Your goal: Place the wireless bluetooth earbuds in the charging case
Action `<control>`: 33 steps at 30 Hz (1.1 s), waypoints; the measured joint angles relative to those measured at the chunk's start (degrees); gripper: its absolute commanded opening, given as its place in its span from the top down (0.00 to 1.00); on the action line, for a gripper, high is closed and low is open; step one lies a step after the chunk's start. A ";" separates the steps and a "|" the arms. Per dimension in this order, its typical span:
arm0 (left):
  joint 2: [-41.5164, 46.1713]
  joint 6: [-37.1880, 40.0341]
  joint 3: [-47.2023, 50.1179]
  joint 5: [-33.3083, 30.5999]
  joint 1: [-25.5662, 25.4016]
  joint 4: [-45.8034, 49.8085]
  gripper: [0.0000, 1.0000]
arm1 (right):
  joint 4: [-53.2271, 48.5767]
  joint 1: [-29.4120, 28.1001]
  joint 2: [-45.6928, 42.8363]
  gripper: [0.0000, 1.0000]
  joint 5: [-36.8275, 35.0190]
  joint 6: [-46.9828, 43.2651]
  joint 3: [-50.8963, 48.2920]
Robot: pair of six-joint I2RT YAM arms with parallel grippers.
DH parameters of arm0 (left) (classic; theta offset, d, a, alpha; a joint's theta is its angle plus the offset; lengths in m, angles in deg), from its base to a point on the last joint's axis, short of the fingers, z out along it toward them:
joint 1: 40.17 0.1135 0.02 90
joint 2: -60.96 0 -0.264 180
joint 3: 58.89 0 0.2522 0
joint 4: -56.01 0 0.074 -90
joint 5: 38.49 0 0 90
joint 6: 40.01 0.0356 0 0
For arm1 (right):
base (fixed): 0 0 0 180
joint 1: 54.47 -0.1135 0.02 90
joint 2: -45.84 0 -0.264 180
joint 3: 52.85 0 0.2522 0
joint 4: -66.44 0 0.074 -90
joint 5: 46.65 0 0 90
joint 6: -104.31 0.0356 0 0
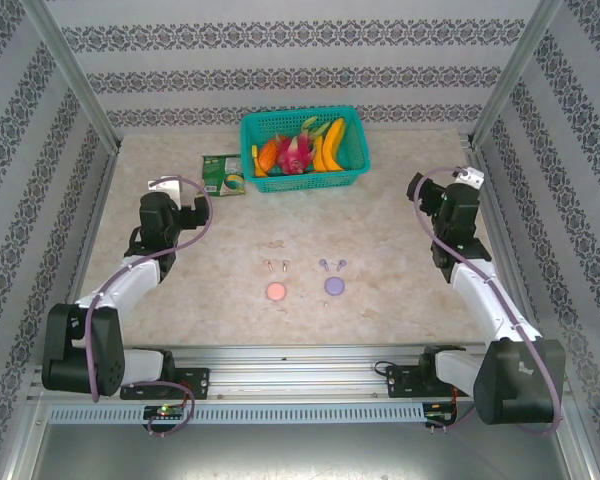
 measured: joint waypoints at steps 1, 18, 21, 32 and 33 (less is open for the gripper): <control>0.76 -1.40 -0.31 -0.22 -0.57 1.99 0.00 | -2.58 -0.04 0.07 0.03 2.23 1.07 0.50; 4.85 -31.01 -3.23 5.70 -11.63 23.41 0.00 | -39.26 -39.06 8.17 0.14 -0.92 12.50 7.45; 4.76 -34.12 -3.06 5.42 -14.82 23.41 0.00 | -44.46 -43.21 12.81 0.13 -4.24 17.90 11.06; -3.82 -39.28 -4.35 3.67 -19.21 23.47 0.00 | -52.33 -48.39 22.10 0.13 -9.44 36.41 16.85; -3.82 -39.54 -4.35 3.69 -19.32 23.45 0.00 | -52.33 -48.43 22.49 0.13 -9.40 37.09 16.85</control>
